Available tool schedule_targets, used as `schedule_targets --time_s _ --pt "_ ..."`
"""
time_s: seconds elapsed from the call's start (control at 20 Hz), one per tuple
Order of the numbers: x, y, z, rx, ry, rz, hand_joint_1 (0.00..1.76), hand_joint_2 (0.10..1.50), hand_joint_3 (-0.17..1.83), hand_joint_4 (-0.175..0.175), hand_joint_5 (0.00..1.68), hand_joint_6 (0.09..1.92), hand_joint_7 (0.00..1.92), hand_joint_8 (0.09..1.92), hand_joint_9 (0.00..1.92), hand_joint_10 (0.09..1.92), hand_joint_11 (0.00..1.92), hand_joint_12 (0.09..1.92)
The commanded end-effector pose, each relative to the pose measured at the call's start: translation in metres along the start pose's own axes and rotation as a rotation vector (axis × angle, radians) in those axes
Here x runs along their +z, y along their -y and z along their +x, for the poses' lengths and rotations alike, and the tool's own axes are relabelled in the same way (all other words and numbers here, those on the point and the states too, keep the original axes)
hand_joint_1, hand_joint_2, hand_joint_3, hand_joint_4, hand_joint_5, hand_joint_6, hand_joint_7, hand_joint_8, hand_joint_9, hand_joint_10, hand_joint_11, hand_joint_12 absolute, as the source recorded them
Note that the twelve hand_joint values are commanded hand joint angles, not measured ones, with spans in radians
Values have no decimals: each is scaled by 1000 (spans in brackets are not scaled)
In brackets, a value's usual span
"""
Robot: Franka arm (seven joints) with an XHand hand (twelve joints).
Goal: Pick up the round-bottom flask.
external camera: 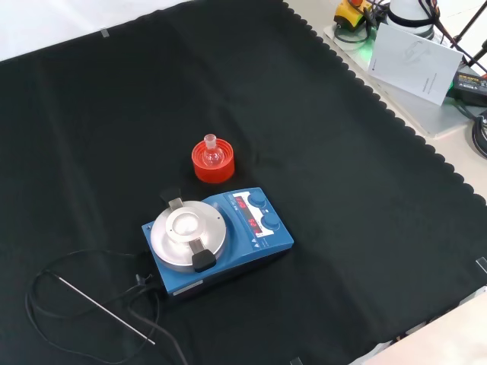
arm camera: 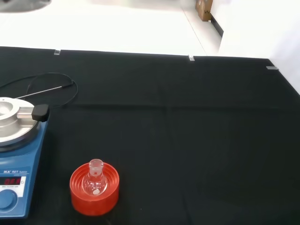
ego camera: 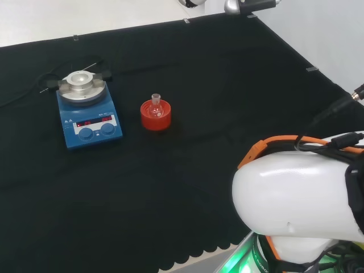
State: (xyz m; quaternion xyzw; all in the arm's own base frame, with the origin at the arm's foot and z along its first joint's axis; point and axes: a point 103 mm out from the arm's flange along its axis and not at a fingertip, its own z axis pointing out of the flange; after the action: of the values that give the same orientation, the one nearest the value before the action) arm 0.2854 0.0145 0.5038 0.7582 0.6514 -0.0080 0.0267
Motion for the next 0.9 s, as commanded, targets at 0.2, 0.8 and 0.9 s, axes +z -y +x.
schedule_targets --time_s 0.2,0.8,0.9 --pt "22 -16 -11 -4 -49 48 711 519 746 -124 128 87 12 689 0 700 0 799" --pt "43 -32 -24 -5 -107 50 730 501 757 -133 209 87 75 761 27 859 0 993" --pt "48 -36 -26 -5 -118 56 735 494 762 -135 237 87 102 778 65 883 0 1116"
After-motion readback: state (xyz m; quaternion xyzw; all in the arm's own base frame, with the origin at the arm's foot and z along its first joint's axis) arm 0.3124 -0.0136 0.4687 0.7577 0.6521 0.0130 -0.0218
